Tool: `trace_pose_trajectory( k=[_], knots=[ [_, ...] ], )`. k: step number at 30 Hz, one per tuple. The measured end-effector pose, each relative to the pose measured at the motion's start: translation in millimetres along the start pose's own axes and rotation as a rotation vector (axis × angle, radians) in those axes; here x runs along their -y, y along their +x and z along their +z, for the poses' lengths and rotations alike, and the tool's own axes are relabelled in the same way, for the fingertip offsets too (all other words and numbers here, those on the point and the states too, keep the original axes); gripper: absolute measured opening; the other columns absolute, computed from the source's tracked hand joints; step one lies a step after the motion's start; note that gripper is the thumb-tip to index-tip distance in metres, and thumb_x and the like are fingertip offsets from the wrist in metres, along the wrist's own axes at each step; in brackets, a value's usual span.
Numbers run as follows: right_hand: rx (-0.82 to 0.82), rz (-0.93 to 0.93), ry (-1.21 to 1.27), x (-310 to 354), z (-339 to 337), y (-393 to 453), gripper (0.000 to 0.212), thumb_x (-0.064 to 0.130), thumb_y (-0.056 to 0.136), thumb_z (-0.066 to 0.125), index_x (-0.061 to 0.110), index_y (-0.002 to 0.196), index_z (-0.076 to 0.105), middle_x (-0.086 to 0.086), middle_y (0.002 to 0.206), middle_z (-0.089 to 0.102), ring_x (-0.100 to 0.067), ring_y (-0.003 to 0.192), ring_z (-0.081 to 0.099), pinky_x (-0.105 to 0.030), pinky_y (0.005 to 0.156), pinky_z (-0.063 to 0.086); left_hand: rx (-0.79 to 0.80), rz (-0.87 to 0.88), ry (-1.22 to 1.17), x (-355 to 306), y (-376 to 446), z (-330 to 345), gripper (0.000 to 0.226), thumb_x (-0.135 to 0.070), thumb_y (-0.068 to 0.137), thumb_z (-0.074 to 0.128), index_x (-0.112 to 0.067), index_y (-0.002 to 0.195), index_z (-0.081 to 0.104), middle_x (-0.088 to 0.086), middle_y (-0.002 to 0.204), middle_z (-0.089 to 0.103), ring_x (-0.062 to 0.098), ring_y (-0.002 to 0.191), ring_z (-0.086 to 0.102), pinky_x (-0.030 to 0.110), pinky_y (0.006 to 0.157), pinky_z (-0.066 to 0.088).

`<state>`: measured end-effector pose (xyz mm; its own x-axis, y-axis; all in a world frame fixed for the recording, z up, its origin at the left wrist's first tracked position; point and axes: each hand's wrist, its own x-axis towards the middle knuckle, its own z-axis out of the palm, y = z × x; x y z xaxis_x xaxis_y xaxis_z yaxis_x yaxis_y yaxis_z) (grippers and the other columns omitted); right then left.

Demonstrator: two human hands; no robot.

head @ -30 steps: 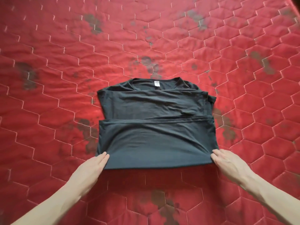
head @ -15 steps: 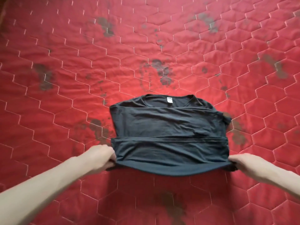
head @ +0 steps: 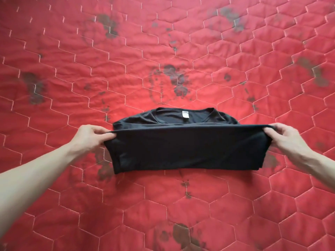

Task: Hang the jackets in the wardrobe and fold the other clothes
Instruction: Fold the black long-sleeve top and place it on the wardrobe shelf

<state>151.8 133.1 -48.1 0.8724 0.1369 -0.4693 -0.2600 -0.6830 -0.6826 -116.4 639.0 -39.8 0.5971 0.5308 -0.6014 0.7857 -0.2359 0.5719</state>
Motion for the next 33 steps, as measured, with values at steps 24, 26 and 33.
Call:
trace_pose_trajectory(
  k=[24, 26, 33],
  knots=[
    [-0.475, -0.4, -0.536, -2.6, 102.4, 51.5, 0.041, 0.027, 0.105, 0.047, 0.008, 0.141, 0.052, -0.021, 0.145, 0.048, -0.04, 0.132, 0.045, -0.047, 0.111, 0.032, -0.843, 0.082, 0.135, -27.5, 65.0, 111.2, 0.031, -0.023, 0.095, 0.049, -0.012, 0.121, 0.063, 0.016, 0.128, 0.058, 0.037, 0.121, 0.051, 0.041, 0.099, 0.035],
    [-0.3, -0.711, -0.541, -1.1, 123.8, 31.3, 0.043, 0.022, 0.105, 0.049, 0.004, 0.145, 0.053, -0.019, 0.15, 0.049, -0.037, 0.14, 0.045, -0.046, 0.117, 0.034, -0.615, 0.519, 0.308, -34.7, 46.8, 140.3, 0.031, -0.021, 0.097, 0.051, -0.009, 0.121, 0.066, 0.017, 0.128, 0.061, 0.039, 0.119, 0.054, 0.047, 0.101, 0.04],
    [-0.085, -0.747, -0.888, -26.0, 167.9, 24.1, 0.063, 0.048, 0.106, 0.04, 0.02, 0.163, 0.034, -0.007, 0.171, 0.027, -0.028, 0.159, 0.023, -0.05, 0.127, 0.022, -0.206, 0.756, 0.927, -5.8, 50.4, 200.0, 0.069, -0.055, 0.104, 0.04, -0.025, 0.165, 0.027, 0.006, 0.173, 0.022, 0.031, 0.16, 0.018, 0.063, 0.125, 0.013]
  ],
)
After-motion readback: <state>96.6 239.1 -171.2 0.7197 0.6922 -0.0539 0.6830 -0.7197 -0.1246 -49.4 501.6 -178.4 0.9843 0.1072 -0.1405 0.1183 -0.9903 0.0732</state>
